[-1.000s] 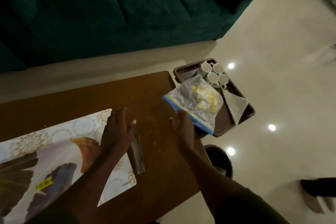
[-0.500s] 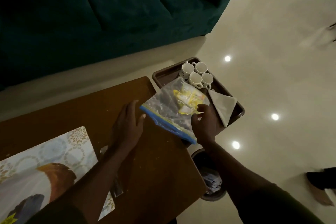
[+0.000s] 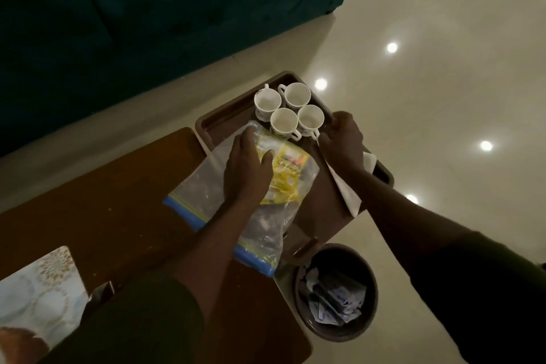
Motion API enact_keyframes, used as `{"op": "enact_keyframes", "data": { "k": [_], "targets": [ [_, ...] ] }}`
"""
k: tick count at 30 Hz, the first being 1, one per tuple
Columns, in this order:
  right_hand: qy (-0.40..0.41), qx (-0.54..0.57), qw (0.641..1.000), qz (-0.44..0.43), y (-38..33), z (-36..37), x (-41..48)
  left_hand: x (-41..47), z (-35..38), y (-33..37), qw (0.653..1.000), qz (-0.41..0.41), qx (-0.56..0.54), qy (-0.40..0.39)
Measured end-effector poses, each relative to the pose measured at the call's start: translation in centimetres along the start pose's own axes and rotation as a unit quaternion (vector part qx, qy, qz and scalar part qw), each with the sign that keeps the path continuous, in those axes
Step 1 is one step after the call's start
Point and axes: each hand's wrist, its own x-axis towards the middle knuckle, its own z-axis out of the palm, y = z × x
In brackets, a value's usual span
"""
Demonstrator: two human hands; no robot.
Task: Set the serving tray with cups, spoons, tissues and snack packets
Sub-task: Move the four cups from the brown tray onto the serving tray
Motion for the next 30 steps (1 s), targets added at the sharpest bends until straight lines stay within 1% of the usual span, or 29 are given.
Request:
{"op": "enact_keyframes", "data": {
  "k": [2, 5, 9, 14, 20, 24, 27, 30],
  "targets": [
    [-0.041, -0.036, 0.998, 0.013, 0.6, 0.5, 2.2, 1.7, 1.7, 0.8, 1.0, -0.017, 0.007, -0.002],
    [-0.08, -0.075, 0.994, -0.008, 1.6, 1.8, 4.1, 3.8, 4.2, 1.5, 0.999, -0.026, 0.018, 0.01],
    [-0.102, -0.103, 0.989, -0.035, 2.2, 2.9, 5.2, 5.6, 6.7, 1.9, 0.999, -0.002, 0.046, 0.013],
    [-0.113, -0.109, 0.987, -0.04, 2.7, 3.4, 6.2, 7.0, 8.8, 2.2, 0.996, -0.022, 0.079, 0.018],
    [-0.091, -0.09, 0.991, -0.044, 3.1, 3.6, 6.1, 7.6, 9.5, 2.2, 0.996, -0.018, 0.068, 0.052],
    [-0.053, -0.088, 0.994, -0.041, 3.2, 2.5, 5.4, 7.0, 9.3, 2.1, 0.996, 0.018, 0.043, 0.073],
    [-0.043, -0.099, 0.992, -0.06, 2.6, 1.3, 4.7, 6.2, 8.6, 2.3, 0.996, 0.041, 0.026, 0.078],
    [-0.031, -0.095, 0.991, -0.084, 1.0, 0.1, 3.8, 5.4, 7.0, 2.5, 0.995, 0.047, 0.017, 0.086]
  ]
}}
